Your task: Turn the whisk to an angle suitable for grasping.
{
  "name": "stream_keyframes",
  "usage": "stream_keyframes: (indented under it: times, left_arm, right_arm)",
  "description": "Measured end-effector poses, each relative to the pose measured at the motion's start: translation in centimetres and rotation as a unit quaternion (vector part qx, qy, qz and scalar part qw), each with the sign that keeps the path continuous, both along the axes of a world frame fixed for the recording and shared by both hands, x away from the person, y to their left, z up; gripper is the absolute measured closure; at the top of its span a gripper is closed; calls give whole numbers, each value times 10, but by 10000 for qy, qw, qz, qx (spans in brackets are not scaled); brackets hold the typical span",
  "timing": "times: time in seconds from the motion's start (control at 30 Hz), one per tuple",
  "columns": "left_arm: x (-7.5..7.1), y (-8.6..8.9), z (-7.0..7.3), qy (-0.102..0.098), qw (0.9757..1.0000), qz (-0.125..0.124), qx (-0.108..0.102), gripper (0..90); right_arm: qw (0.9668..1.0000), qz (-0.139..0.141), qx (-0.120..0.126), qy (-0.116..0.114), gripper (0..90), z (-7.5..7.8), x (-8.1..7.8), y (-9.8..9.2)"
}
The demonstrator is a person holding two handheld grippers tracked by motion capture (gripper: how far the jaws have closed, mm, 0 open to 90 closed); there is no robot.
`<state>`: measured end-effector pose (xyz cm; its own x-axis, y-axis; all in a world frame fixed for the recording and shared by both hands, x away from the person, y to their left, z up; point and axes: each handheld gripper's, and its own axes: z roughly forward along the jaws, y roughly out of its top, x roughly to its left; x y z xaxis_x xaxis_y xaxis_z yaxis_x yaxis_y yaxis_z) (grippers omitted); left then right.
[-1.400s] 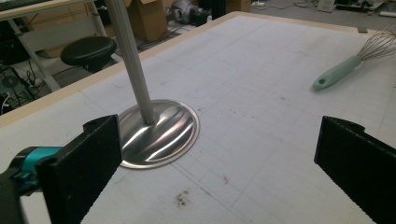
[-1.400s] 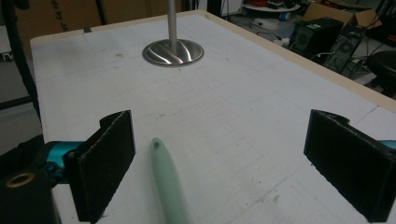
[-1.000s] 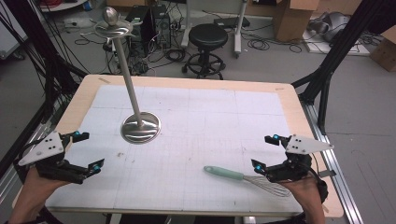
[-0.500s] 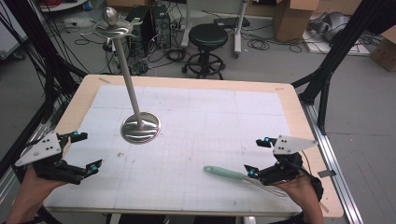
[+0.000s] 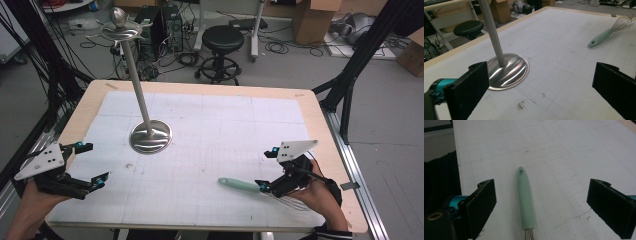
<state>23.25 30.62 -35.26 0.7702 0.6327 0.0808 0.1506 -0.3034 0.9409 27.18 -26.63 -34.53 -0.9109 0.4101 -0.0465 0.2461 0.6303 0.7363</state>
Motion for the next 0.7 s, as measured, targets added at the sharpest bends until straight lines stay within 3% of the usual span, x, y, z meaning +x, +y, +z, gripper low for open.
stream_keyframes:
  times: [0.33, 0.4, 0.7]
  left_arm:
    - [1, 0, -2, 22, 10000, 8, 29, 17]
    - [1, 0, -3, 25, 10000, 10, 33, 17]
    - [1, 0, -3, 25, 10000, 25, 26, 17]
  right_arm:
    - [9969, 268, -656, 334, 80, -11, 9, 13]
    - [9950, 302, -851, 437, 80, -16, 11, 18]
    - [9885, 488, -1229, 727, 80, -29, 14, 29]
